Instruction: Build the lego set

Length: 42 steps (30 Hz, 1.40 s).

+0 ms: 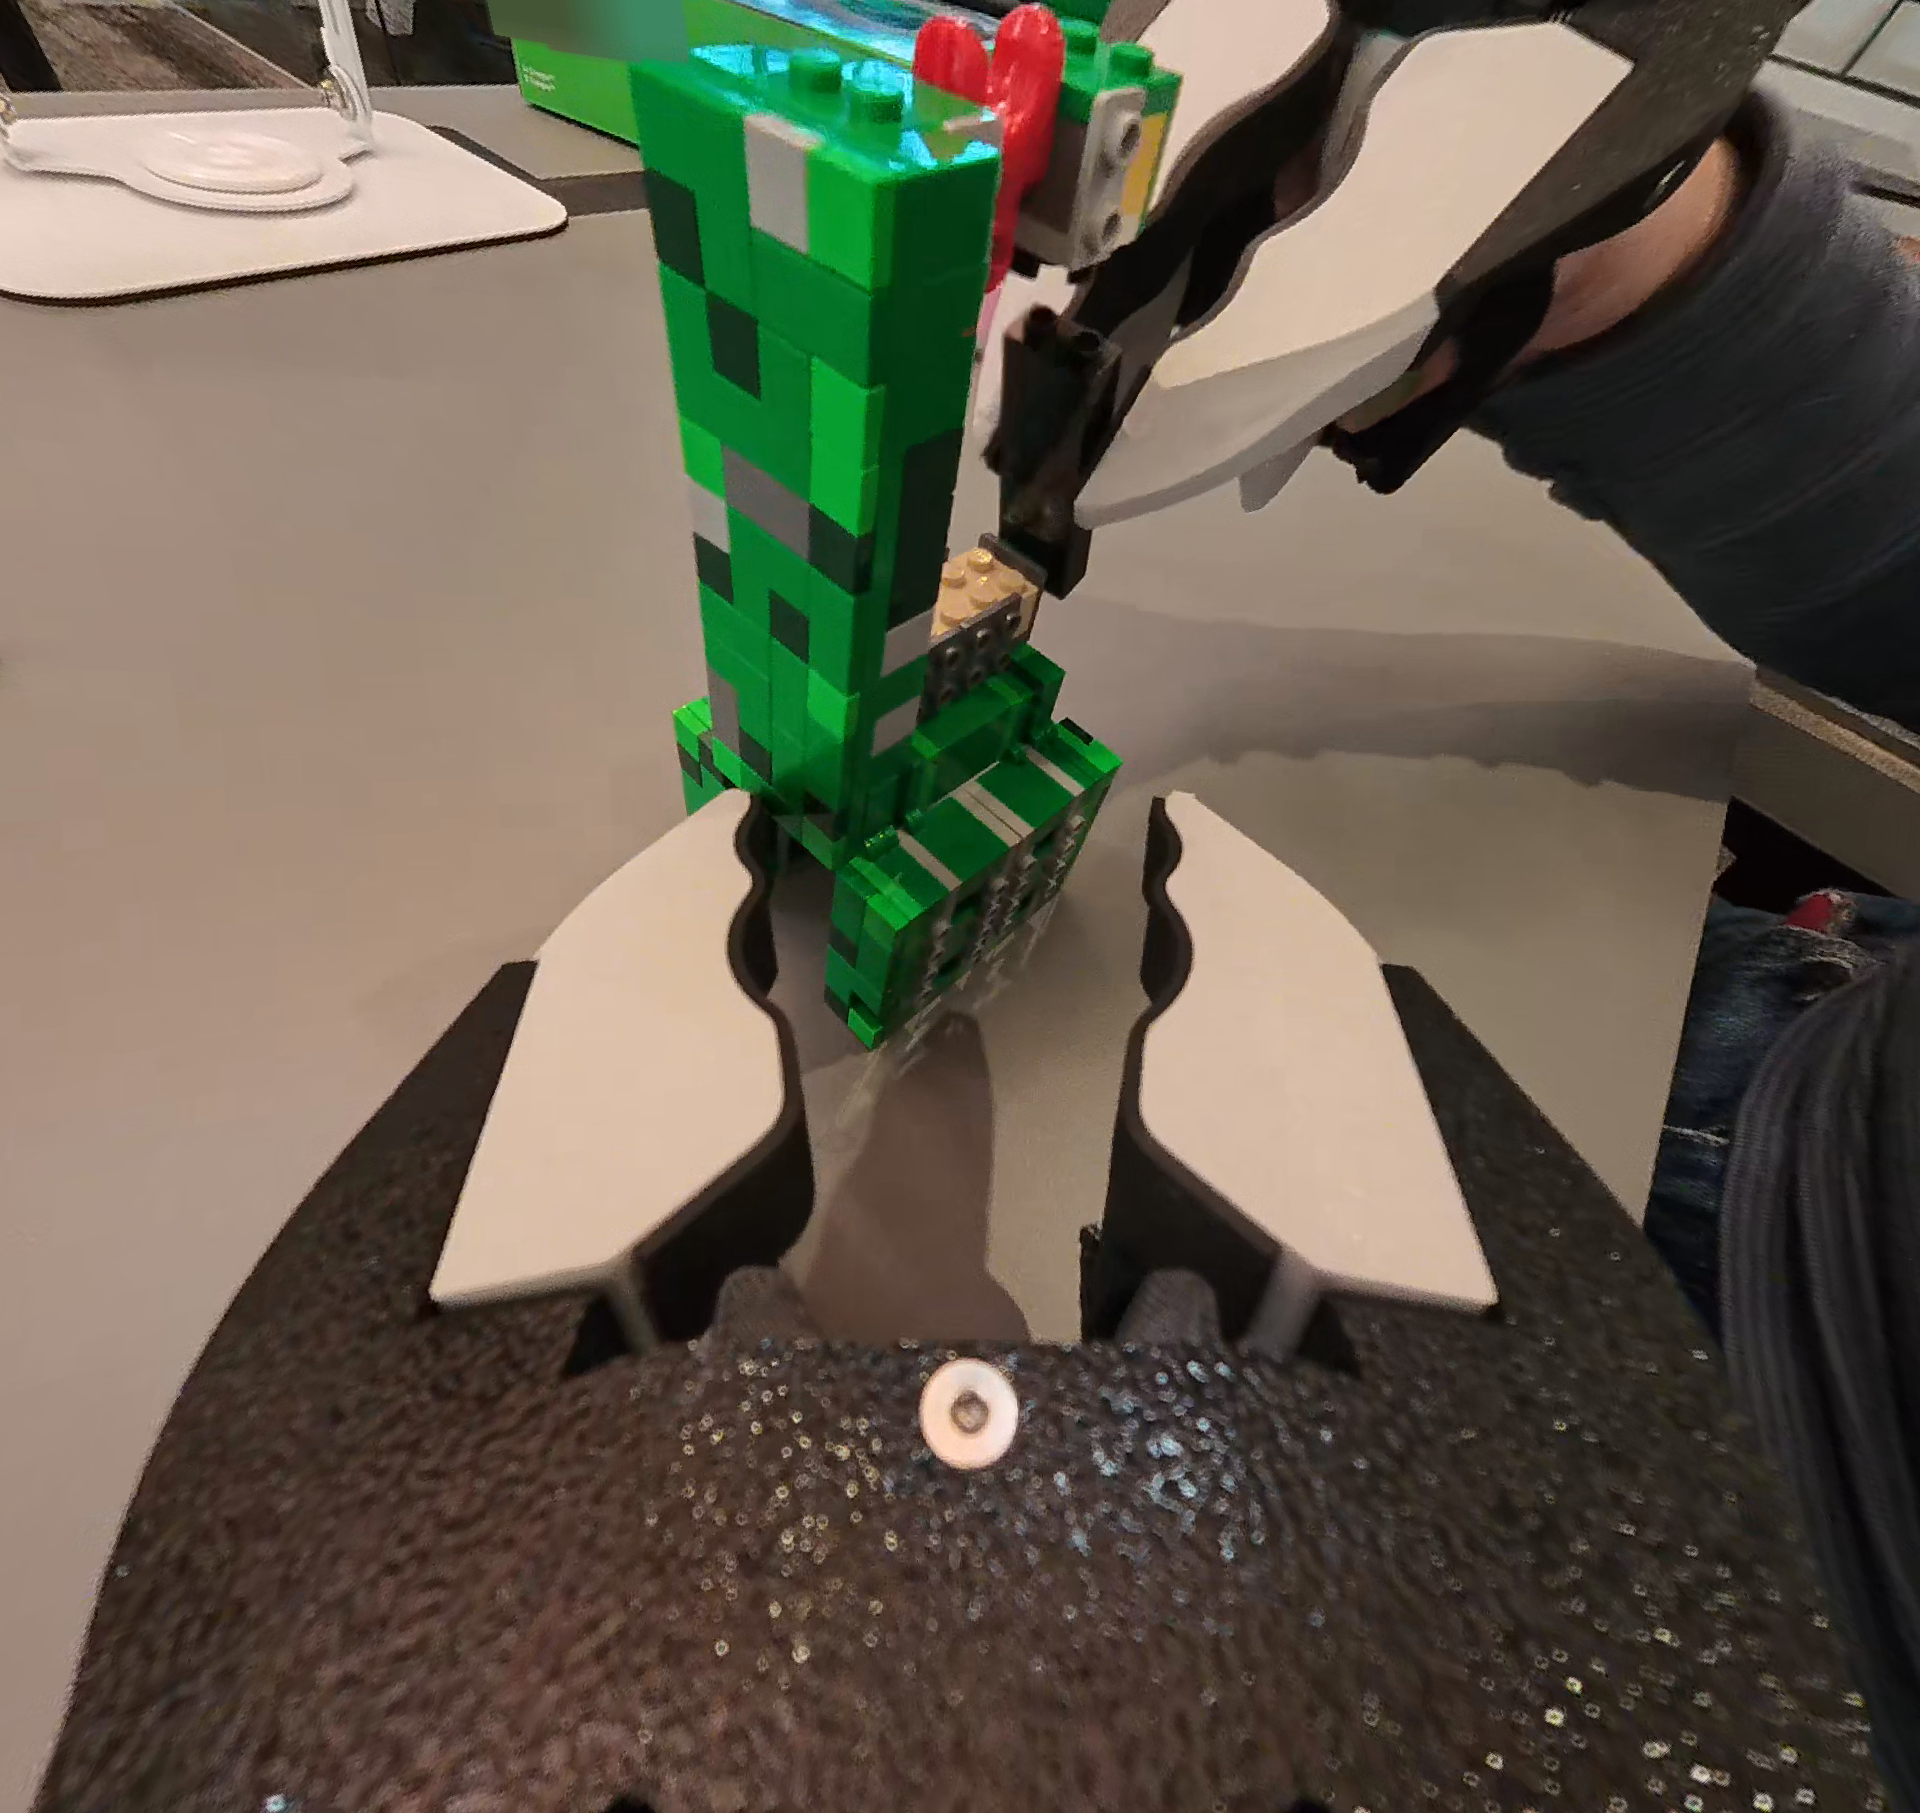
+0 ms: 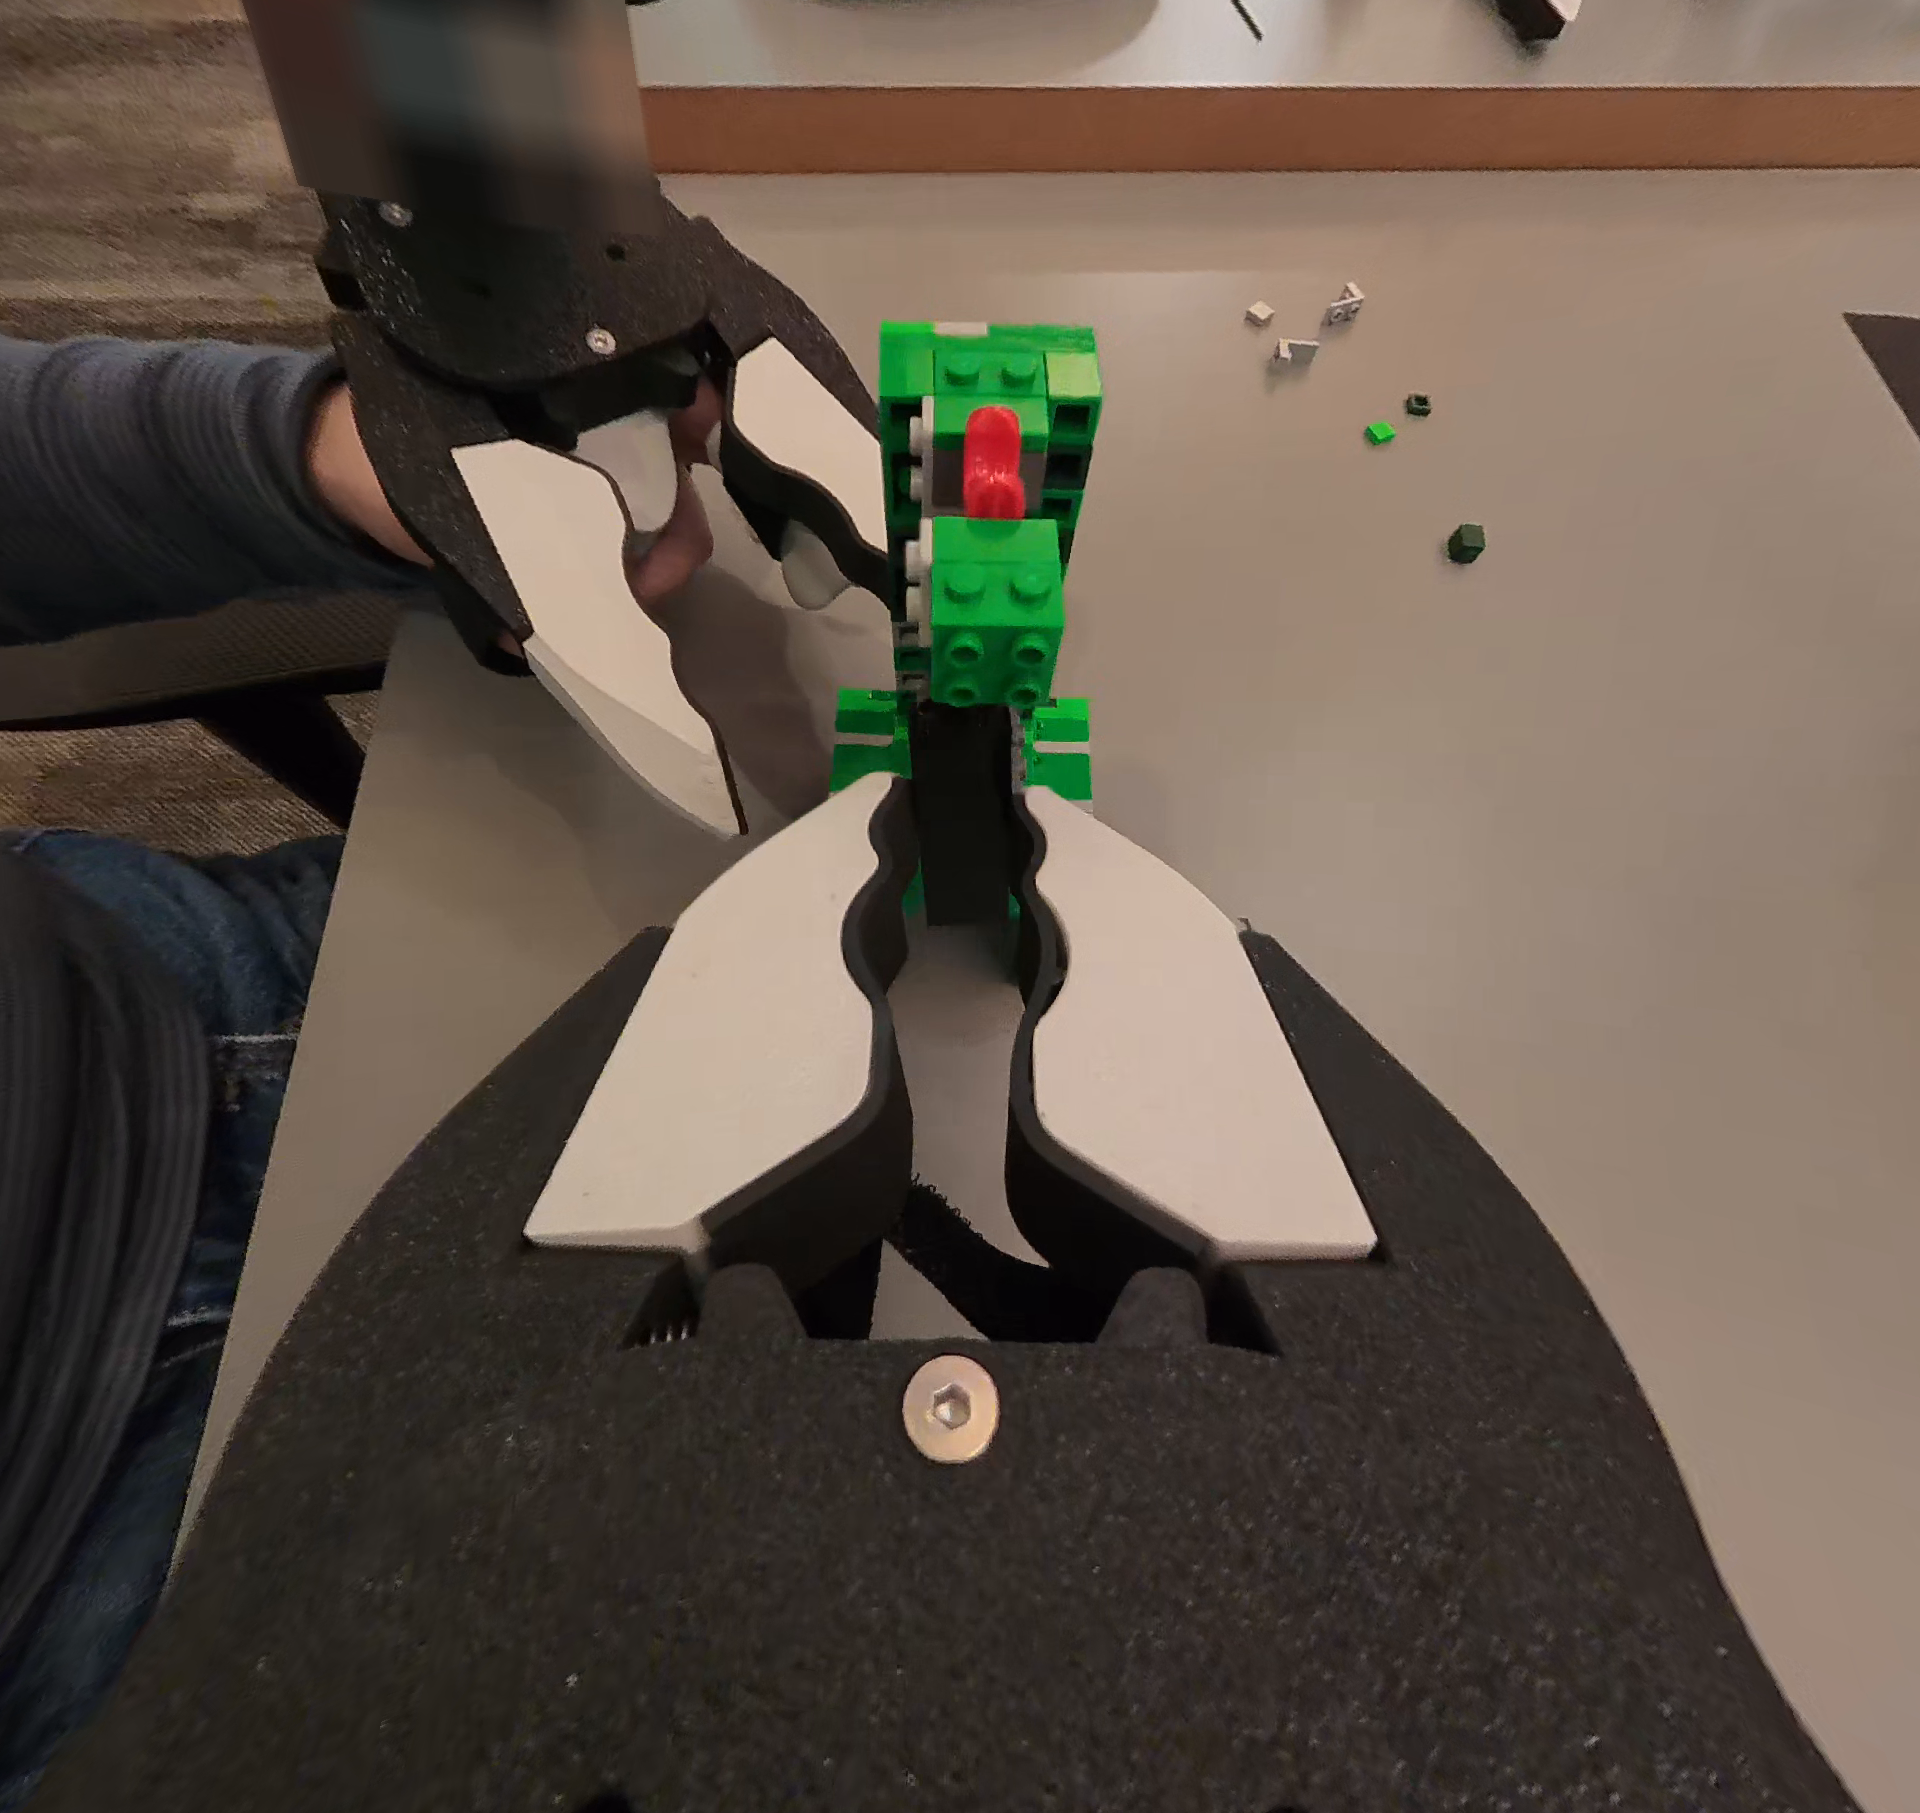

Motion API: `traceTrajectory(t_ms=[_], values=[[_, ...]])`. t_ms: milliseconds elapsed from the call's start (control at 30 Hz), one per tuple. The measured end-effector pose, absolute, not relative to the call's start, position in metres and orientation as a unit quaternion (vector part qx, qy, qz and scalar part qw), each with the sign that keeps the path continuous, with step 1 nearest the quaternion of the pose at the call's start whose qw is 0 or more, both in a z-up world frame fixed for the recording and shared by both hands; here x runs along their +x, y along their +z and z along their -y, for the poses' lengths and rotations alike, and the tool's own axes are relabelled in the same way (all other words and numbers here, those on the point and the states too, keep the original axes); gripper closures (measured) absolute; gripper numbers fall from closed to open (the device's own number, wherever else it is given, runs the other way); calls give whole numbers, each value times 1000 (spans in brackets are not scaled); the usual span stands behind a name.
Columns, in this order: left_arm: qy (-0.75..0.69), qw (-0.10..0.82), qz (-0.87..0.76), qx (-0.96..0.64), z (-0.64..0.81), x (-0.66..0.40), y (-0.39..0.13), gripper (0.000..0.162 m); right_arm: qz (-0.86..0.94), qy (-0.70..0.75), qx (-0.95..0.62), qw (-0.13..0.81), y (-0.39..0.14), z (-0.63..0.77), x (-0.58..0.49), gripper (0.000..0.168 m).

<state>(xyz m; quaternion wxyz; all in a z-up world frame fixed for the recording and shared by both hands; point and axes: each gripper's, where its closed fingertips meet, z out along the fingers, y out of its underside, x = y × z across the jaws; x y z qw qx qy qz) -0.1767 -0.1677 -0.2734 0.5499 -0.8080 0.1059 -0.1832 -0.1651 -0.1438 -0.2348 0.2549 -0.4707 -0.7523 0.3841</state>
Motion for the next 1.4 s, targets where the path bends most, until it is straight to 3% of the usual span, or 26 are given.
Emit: traceTrajectory(t_ms=[667, 767, 867, 1067, 1267, 1400], values=[[-178, 547, -102, -812, 170, -178, -275, 96, 646, 604, -373, 280, -222, 144, -159, 152], [-145, 587, -114, -788, 178, -178, -255, 110, 615, 644, -354, 286, -209, 145, -145, 152], [-115, 634, -144, -751, 188, -158, -225, 115, 584, 688, -315, 294, -188, 158, -128, 152], [-145, 646, -198, -723, 185, -104, -197, 118, 566, 737, -255, 265, -158, 194, -113, 152], [-170, 668, -203, -696, 184, -97, -181, 145, 577, 732, -245, 268, -152, 201, -110, 152], [-166, 680, -203, -685, 183, -97, -178, 145, 577, 730, -242, 276, -150, 201, -109, 152]])
